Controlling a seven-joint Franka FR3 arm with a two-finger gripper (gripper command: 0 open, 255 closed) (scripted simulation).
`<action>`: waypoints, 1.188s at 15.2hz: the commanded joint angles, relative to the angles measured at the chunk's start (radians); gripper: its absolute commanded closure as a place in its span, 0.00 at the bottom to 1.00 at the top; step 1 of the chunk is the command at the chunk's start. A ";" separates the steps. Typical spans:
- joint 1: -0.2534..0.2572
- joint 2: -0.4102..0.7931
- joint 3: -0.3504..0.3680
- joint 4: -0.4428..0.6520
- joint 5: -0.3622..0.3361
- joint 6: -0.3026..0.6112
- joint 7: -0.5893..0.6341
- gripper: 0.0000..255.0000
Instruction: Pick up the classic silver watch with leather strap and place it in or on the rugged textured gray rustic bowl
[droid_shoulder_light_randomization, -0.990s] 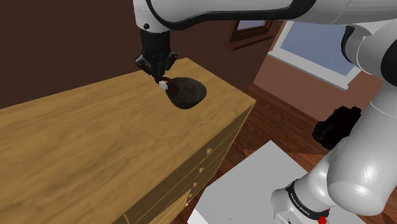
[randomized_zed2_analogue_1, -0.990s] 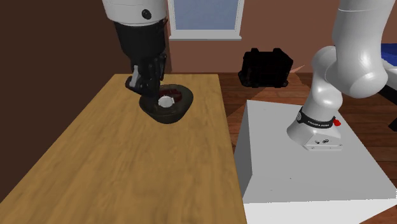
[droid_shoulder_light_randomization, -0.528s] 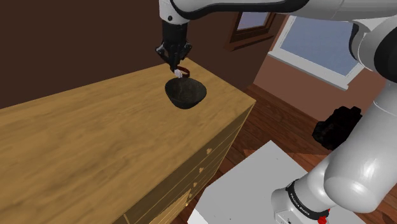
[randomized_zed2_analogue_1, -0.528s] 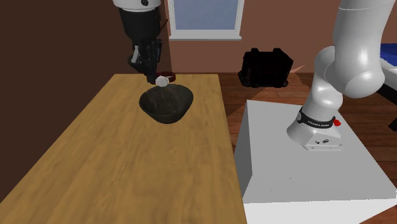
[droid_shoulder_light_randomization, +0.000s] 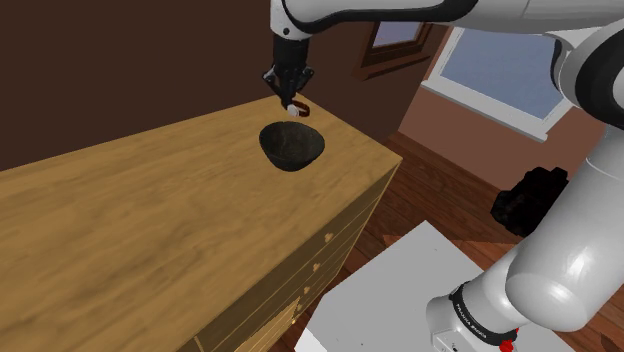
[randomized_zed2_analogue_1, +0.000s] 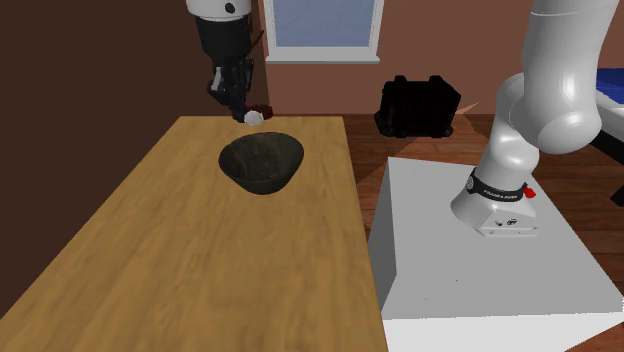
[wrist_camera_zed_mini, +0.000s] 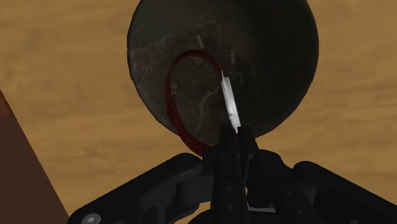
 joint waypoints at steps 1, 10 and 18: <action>-0.001 0.003 -0.001 -0.021 -0.002 0.024 0.003 1.00; -0.004 0.018 -0.005 -0.122 -0.015 0.138 0.022 1.00; -0.004 0.026 -0.007 -0.147 -0.020 0.170 0.028 1.00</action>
